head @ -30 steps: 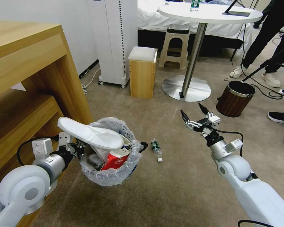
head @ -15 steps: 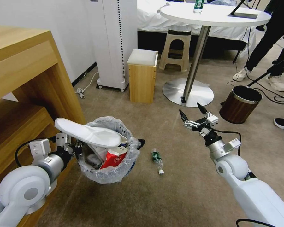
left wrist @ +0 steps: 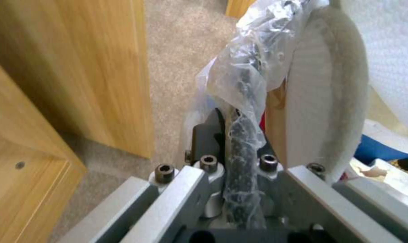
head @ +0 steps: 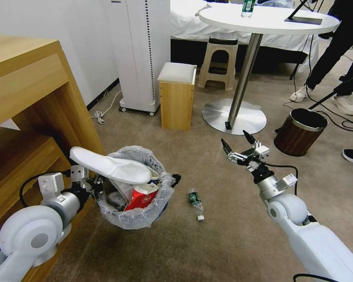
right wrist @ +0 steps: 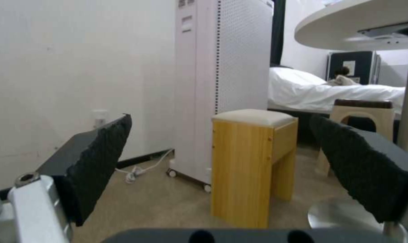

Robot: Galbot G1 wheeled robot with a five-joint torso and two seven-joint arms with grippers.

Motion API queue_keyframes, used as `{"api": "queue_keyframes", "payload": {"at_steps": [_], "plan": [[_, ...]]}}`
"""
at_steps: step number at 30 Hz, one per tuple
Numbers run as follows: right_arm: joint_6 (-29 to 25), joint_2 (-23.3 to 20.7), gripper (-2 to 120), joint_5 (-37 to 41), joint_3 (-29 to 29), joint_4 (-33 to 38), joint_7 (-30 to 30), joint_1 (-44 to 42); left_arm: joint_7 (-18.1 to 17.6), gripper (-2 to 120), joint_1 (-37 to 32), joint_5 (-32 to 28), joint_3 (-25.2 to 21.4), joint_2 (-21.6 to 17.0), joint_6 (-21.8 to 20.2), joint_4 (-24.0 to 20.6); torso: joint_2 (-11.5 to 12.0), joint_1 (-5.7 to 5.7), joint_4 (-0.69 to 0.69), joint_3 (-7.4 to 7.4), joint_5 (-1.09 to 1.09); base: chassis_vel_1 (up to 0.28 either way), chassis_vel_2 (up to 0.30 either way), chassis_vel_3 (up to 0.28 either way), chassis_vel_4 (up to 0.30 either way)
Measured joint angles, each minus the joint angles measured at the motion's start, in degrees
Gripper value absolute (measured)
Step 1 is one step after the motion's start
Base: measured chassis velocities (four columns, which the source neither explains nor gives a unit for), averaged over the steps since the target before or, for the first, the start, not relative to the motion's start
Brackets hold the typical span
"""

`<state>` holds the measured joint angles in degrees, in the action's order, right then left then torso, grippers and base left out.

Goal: Pick up the trash bin and place the garbage on the floor into it.

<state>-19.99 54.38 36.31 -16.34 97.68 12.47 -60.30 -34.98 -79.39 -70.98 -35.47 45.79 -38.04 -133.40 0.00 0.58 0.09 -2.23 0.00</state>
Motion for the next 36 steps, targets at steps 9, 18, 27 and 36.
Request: {"api": "queue_keyframes", "payload": {"at_steps": [9, 18, 27, 36], "plan": [[-0.3, 0.0, 100, 0.0, 0.2, 0.3, 0.0, -0.1, 0.1, 0, -0.2, 0.0, -0.2, 0.1, -0.1, -0.2, 0.0, 0.00, -0.01, 0.00, 0.02, -0.165, 0.162, 0.159, -0.162], [2.5, -0.4, 100, -1.0, 2.0, 0.9, -2.8, -1.7, 0.1, 0, -0.1, 0.2, -0.1, 0.2, -0.1, -0.1, 0.0, 0.00, -0.01, 0.00, 0.01, -0.060, 0.047, 0.065, -0.070], [23.2, -2.7, 100, -2.4, 6.9, 2.8, -6.7, -4.9, -0.1, 0, -0.6, 0.6, -0.6, -0.2, -0.1, -0.6, 0.0, 0.00, 0.00, 0.00, 0.00, 0.000, 0.000, 0.000, 0.000], [41.3, -3.6, 100, -0.3, 10.4, 3.7, -8.1, -4.8, -0.2, 0, -1.1, 0.5, -1.2, -0.8, -0.2, -1.2, 0.0, -0.01, 0.00, 0.00, 0.01, 0.000, 0.000, 0.000, 0.000]]}}
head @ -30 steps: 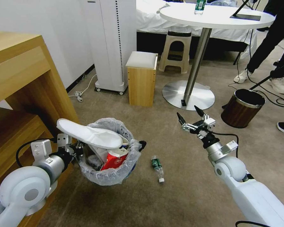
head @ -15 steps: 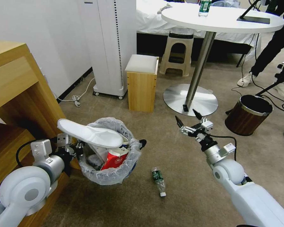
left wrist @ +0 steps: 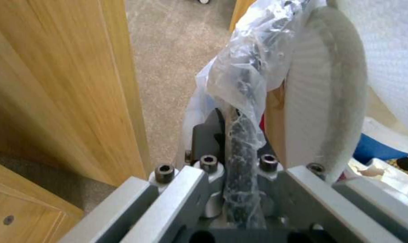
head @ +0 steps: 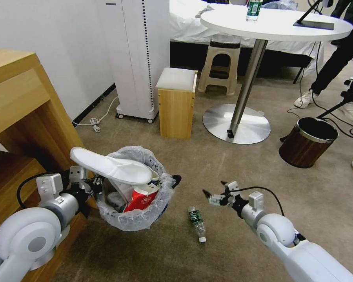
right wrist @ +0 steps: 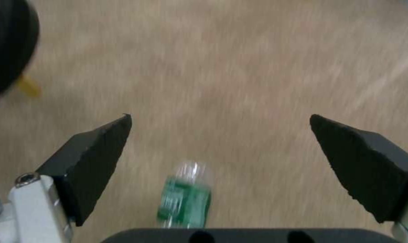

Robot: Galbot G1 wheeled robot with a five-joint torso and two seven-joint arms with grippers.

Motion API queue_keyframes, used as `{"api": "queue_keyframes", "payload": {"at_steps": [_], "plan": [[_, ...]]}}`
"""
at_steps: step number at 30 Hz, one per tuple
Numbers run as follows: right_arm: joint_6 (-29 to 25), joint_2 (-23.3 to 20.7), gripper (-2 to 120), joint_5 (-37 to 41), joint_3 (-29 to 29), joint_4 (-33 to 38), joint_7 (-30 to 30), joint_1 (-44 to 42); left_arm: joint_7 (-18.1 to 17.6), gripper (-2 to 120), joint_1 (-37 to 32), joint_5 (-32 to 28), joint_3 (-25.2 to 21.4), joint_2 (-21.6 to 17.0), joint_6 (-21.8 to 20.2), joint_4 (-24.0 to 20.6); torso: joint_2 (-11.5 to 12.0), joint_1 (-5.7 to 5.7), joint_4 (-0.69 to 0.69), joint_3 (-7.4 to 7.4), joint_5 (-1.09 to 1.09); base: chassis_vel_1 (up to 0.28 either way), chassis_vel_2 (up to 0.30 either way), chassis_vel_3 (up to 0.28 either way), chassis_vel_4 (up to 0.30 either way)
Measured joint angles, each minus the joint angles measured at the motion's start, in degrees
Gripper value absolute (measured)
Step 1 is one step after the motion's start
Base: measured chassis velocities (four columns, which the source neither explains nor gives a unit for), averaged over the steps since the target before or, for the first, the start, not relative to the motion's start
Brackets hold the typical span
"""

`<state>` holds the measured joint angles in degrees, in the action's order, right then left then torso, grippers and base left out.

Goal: Pick up the trash bin and place the garbage on the floor into it.

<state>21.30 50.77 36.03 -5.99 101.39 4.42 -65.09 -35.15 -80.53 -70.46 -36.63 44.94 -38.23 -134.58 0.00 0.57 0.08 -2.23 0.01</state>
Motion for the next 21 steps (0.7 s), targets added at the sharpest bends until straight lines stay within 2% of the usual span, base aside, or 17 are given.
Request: {"api": "queue_keyframes", "payload": {"at_steps": [1, 3, 8, 21], "plan": [[0.0, 0.0, 100, 0.0, 0.0, 0.0, 0.0, 0.0, 0.0, 0, 0.0, 0.0, 0.0, 0.0, 0.0, 0.0, 0.0, 0.00, 0.00, 0.00, 0.00, 0.000, 0.000, 0.000, 0.000], [4.0, -0.1, 100, 1.0, 1.1, 0.2, -0.9, 0.1, 0.0, 0, 0.1, 0.0, 0.0, 0.0, 0.0, 0.0, 0.0, 0.00, 0.00, 0.00, 0.00, 0.000, 0.000, 0.000, 0.000], [6.8, 0.3, 100, 1.6, 3.4, -0.8, -1.2, 0.5, 0.0, 0, 0.5, 0.0, 0.3, 0.1, 0.0, 0.2, 0.0, 0.00, 0.00, 0.00, 0.00, 0.000, 0.000, 0.000, 0.000], [5.4, 2.3, 100, -3.7, 8.2, -7.5, 3.5, 1.4, 0.0, 0, 0.8, -0.3, 0.5, 0.1, 0.0, 0.3, 0.0, 0.00, 0.00, -0.01, -0.01, 0.000, 0.000, 0.000, 0.000]]}}
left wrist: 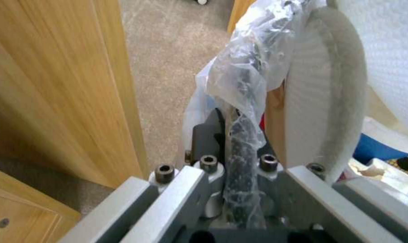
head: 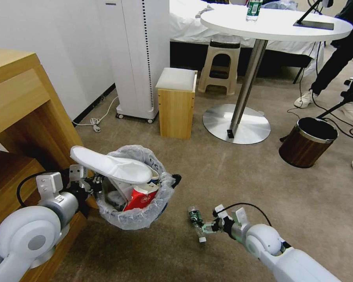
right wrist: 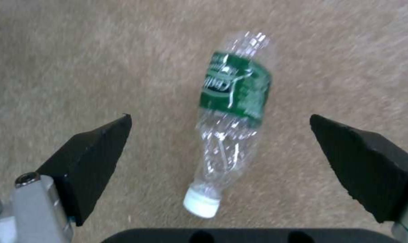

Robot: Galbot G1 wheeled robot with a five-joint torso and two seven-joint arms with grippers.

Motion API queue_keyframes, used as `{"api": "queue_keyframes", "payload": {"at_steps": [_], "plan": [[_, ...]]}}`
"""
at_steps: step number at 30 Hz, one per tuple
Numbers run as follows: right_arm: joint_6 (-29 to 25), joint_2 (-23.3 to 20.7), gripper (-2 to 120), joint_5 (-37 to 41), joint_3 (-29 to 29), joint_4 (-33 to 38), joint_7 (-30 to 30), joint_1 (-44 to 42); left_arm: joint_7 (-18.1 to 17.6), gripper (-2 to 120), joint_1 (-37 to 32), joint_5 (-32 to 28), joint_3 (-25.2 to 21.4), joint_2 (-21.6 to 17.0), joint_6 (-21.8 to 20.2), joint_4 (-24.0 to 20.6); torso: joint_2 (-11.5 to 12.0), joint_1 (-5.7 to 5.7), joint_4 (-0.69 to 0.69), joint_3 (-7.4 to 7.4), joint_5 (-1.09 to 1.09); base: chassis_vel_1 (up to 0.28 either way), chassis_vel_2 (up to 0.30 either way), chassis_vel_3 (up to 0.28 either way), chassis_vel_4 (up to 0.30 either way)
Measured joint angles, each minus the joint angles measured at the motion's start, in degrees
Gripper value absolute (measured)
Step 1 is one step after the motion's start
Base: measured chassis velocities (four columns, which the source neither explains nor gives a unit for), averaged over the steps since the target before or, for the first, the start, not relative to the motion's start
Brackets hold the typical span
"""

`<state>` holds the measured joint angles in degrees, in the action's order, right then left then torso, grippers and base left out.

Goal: Pick up the trash bin and place the garbage on the floor into it.

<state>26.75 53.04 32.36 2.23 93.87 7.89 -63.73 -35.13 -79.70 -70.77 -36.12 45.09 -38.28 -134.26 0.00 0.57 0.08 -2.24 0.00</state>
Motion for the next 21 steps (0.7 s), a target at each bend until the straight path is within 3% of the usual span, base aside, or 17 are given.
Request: {"api": "queue_keyframes", "payload": {"at_steps": [21], "plan": [[-3.1, 4.9, 100, -3.4, 4.2, -11.4, 1.7, 3.4, 0.1, 0, -0.1, 0.2, 0.1, 0.9, -0.1, 0.3, 0.0, 0.00, 0.00, 0.00, 0.00, 0.000, 0.000, 0.000, 0.000]]}}
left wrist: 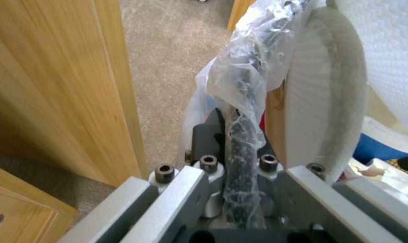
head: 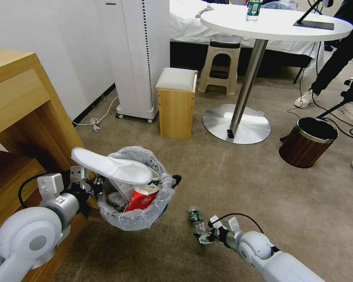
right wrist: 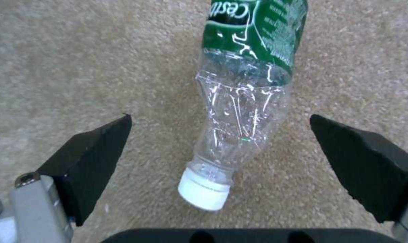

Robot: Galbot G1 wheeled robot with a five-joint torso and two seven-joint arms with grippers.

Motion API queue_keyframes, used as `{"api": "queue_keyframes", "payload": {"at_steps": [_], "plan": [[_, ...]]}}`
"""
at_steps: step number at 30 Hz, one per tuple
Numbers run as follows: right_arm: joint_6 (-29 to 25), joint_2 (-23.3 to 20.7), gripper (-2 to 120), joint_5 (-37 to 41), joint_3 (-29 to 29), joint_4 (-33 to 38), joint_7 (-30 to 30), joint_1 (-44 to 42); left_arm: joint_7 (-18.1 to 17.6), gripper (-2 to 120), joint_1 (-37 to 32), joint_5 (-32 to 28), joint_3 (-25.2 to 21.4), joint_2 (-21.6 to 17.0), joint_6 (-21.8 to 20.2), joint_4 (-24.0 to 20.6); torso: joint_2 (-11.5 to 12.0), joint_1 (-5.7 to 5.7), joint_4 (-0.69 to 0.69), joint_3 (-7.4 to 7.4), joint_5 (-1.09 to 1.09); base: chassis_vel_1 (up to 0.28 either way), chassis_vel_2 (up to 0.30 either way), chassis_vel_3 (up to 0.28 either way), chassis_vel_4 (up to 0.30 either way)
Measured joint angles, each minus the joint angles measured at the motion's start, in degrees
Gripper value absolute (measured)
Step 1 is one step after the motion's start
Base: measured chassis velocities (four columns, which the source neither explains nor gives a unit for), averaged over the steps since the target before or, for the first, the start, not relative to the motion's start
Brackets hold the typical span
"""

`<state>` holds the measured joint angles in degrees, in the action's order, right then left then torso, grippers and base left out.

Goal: Pick up the trash bin and place the garbage on the floor into it.

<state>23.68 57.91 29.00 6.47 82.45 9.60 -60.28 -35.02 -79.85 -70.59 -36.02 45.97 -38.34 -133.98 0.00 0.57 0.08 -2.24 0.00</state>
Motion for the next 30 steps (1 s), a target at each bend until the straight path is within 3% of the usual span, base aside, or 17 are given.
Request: {"api": "queue_keyframes", "payload": {"at_steps": [27, 30], "plan": [[-2.5, 5.8, 100, -2.1, 3.0, -8.2, -3.8, 3.0, 0.1, 0, -0.4, 0.1, -0.3, 0.0, 0.0, -0.3, 0.0, 0.00, 0.00, 0.00, 0.00, 0.000, 0.000, 0.000, 0.000], [-2.7, 6.1, 96, -2.2, 3.0, -8.7, -4.7, 3.1, 0.1, 0, -0.6, 0.1, -0.5, -0.1, 0.0, -0.3, 0.0, 0.00, 0.00, 0.00, 0.00, 0.000, 0.000, 0.000, 0.000]]}}
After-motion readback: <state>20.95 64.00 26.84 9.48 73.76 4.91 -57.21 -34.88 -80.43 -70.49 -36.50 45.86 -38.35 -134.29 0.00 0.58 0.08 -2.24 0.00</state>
